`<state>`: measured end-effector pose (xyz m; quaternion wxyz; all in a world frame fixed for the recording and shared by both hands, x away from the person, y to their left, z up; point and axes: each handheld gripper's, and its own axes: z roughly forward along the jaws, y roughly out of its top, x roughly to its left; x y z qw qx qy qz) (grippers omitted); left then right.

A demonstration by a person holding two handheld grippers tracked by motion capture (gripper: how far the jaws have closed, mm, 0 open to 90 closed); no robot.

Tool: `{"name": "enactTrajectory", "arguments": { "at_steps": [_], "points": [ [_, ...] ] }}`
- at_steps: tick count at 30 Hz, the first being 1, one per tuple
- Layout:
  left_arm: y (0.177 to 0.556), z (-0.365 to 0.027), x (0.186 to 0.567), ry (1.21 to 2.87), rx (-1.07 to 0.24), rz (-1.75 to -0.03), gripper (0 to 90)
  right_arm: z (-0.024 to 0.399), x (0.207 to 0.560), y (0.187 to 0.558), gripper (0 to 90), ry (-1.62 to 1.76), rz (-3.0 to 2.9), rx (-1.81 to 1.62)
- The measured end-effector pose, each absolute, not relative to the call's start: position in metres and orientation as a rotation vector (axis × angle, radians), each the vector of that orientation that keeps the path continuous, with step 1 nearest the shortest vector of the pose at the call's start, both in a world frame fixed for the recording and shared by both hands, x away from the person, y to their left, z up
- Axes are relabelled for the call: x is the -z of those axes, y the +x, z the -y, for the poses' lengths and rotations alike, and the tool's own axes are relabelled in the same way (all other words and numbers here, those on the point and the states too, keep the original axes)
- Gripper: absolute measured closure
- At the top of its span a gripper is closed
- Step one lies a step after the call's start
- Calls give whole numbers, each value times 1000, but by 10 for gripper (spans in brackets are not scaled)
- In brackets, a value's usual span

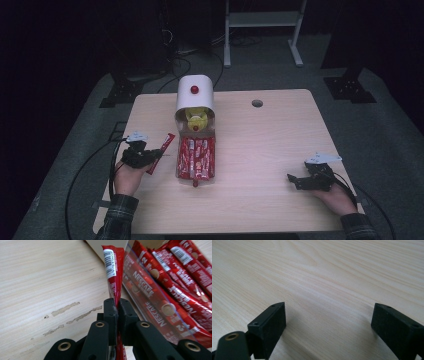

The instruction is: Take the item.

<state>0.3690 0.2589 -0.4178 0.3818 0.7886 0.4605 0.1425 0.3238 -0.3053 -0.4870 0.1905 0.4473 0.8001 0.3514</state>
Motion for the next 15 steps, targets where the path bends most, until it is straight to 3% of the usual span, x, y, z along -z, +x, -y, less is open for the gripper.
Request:
{"name": "enactTrajectory", "arguments": {
  "at_steps": [15],
  "points": [
    [380, -254, 433, 2038, -344, -1218, 855, 305, 487, 324, 114, 1258, -2248, -987]
  ]
}}
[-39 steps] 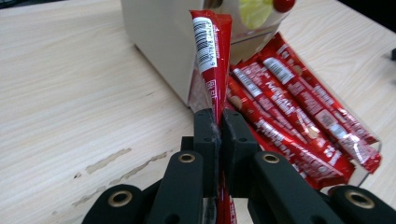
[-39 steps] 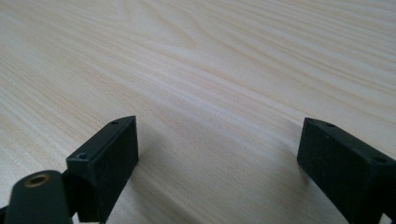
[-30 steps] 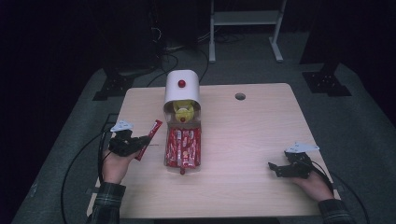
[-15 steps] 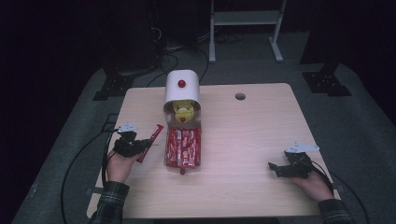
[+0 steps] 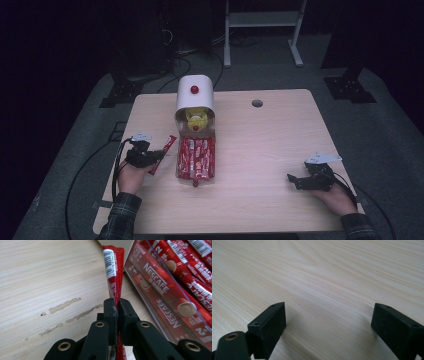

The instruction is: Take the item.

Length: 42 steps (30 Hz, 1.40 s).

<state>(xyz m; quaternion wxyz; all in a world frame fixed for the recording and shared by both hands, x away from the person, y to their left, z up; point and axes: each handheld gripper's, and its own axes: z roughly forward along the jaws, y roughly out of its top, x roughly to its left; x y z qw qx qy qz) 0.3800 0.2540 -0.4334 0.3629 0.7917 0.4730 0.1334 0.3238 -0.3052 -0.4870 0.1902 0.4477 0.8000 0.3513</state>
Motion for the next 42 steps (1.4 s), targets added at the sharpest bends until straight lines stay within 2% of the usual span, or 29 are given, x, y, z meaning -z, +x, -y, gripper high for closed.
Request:
{"name": "enactTrajectory", "arguments": {
  "at_steps": [32, 40, 42],
  "points": [
    [398, -251, 459, 2112, -335, -1294, 846, 305, 487, 324, 114, 1257, -2248, -988],
    [398, -250, 460, 2121, -352, -1294, 788, 305, 487, 324, 114, 1257, -2248, -988],
    [397, -250, 460, 2118, -370, -1293, 734, 305, 487, 324, 114, 1257, -2248, -988]
  ]
}}
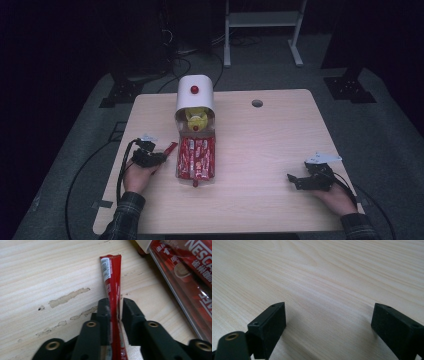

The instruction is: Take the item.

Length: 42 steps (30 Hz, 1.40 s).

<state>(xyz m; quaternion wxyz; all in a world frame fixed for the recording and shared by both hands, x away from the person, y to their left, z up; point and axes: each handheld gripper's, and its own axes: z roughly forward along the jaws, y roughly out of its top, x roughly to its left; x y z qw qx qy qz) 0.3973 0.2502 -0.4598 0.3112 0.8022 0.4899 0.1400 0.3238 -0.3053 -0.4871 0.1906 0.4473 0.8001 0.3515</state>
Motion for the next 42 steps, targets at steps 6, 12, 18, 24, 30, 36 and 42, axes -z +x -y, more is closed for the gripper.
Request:
{"name": "enactTrajectory", "arguments": {
  "at_steps": [6, 12, 18, 24, 30, 36, 42],
  "points": [
    [395, -251, 456, 2099, -397, -1282, 600, 305, 487, 324, 114, 1257, -2248, -988],
    [392, -255, 450, 2086, -435, -1266, 411, 305, 487, 324, 114, 1255, -2249, -988],
    [387, -258, 448, 2077, -424, -1226, 292, 305, 487, 324, 115, 1257, -2249, -988],
    [378, -259, 447, 2089, -451, -1199, 157, 305, 487, 324, 115, 1256, -2249, -988],
    [371, -259, 445, 2104, -479, -1198, 32, 305, 487, 324, 115, 1256, -2249, -988],
    [360, -260, 444, 2103, -491, -1187, 10, 305, 487, 324, 115, 1256, -2249, -988],
    [351, -261, 444, 2104, -499, -1182, 10, 305, 487, 324, 114, 1255, -2249, -988]
  ]
}}
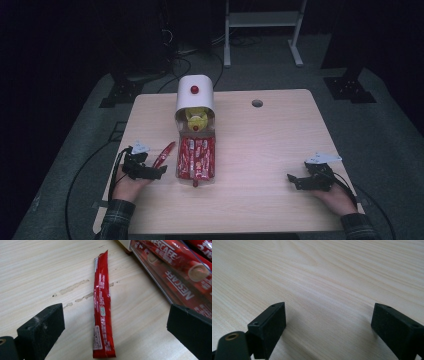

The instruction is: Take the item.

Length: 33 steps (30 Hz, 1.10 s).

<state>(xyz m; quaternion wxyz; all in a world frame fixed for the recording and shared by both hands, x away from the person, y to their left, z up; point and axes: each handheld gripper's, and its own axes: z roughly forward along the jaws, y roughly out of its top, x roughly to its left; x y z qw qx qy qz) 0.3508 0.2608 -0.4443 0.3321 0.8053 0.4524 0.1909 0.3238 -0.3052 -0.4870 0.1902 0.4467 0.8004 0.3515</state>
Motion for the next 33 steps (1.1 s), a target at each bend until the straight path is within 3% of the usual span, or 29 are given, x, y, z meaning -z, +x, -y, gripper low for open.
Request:
{"name": "enactTrajectory", "arguments": {
  "at_steps": [33],
  "points": [
    [300, -264, 461, 2169, -461, -1178, 10, 305, 487, 324, 115, 1256, -2249, -989]
  ]
}}
